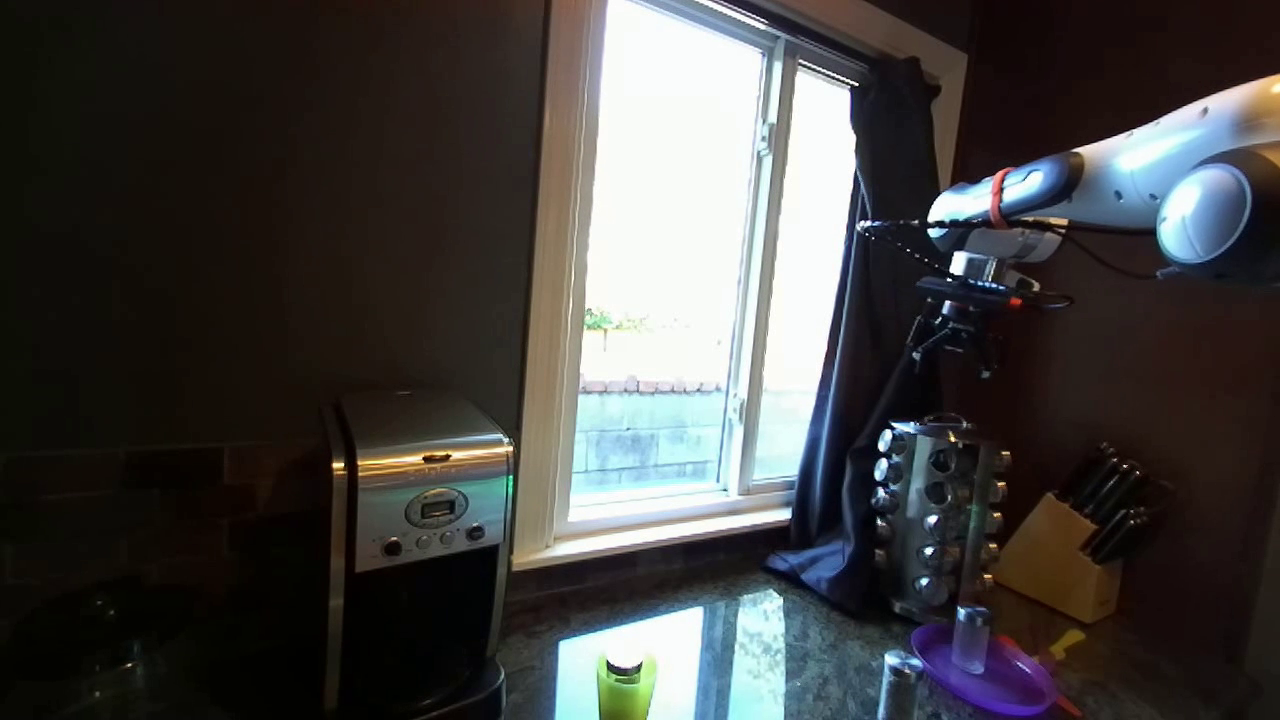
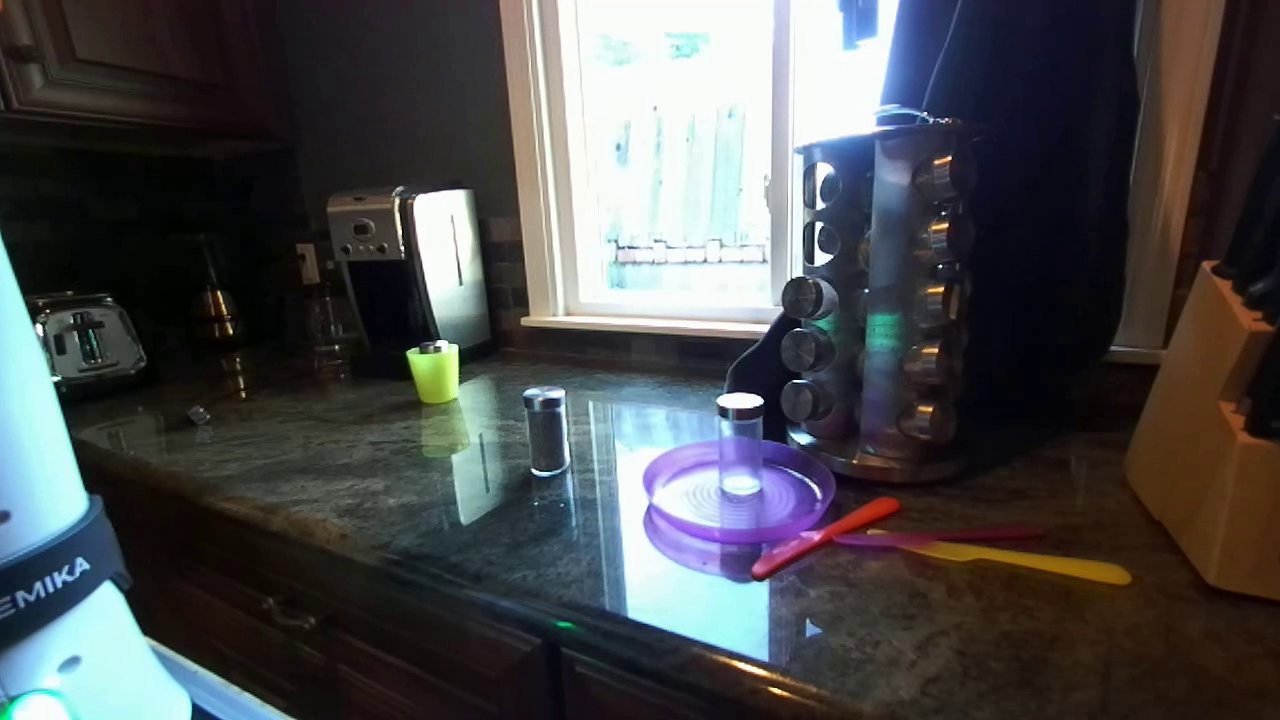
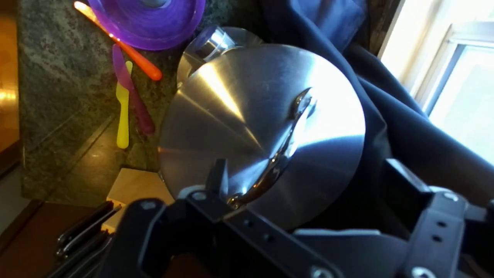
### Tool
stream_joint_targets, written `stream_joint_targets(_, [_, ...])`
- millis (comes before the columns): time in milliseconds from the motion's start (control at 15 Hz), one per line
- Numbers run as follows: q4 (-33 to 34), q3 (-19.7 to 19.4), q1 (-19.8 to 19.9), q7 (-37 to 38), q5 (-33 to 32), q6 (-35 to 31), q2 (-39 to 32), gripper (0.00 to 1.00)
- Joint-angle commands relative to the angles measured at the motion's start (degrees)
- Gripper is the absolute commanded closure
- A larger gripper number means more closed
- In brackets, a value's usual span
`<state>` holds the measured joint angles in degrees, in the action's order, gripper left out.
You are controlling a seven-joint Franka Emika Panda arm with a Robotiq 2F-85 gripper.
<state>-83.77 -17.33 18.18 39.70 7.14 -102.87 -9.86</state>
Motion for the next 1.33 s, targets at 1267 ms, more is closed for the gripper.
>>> stream_joint_targets(1267, [4.0,1.9,1.5,-48.0,-7.1,-2.2,-6.1,0.0])
